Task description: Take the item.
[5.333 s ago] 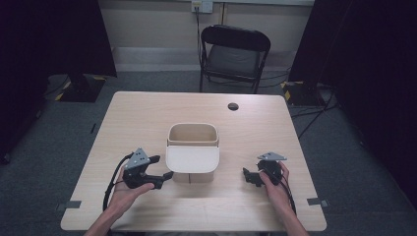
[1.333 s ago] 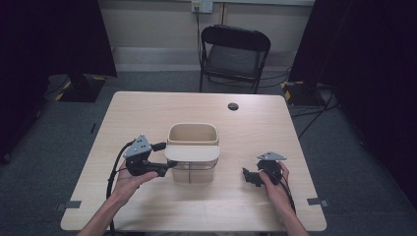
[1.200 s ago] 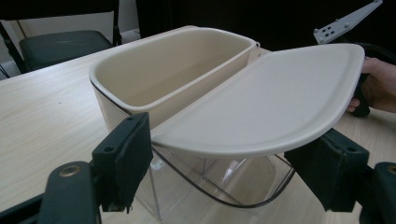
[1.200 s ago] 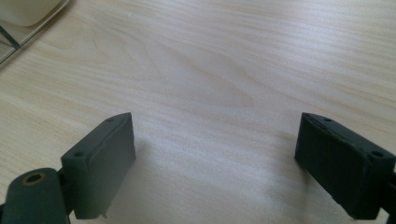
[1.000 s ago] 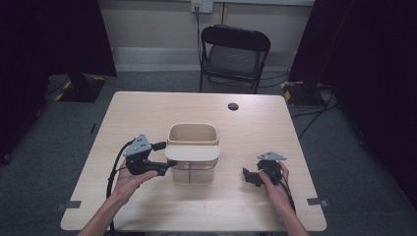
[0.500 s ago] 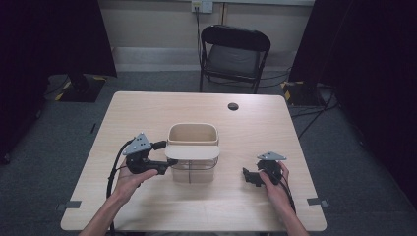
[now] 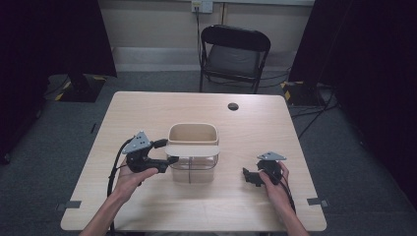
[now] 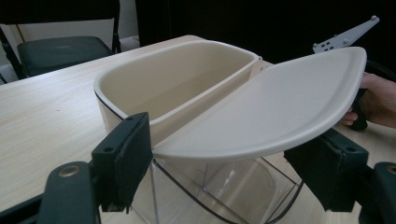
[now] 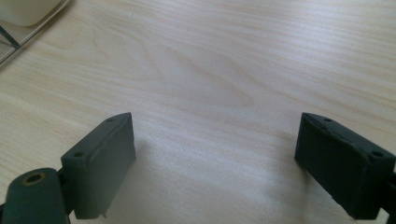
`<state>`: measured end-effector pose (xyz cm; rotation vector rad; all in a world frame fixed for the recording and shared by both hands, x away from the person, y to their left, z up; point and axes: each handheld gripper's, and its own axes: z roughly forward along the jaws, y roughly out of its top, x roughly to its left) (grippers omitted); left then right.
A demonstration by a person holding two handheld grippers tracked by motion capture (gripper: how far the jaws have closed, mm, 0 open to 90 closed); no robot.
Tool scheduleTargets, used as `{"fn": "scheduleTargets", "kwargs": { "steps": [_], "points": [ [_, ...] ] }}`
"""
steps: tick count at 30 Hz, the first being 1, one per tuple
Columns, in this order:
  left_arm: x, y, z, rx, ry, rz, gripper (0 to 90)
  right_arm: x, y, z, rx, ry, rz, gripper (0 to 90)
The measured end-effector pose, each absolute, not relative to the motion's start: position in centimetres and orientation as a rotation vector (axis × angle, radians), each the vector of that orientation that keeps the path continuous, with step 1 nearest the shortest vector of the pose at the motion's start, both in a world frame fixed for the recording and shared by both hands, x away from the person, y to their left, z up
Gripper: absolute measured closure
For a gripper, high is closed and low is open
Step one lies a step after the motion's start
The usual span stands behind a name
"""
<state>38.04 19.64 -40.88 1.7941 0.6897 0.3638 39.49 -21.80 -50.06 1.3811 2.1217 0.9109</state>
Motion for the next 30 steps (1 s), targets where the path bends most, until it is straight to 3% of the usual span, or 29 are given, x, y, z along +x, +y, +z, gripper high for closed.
{"fn": "scheduleTargets", "kwargs": {
  "steps": [30],
  "points": [
    [38.48,18.95,-40.11,1.832,0.678,0.328,28.9,39.49,-21.8,-50.06,1.381,2.122,0.911,11.5]
  ]
}}
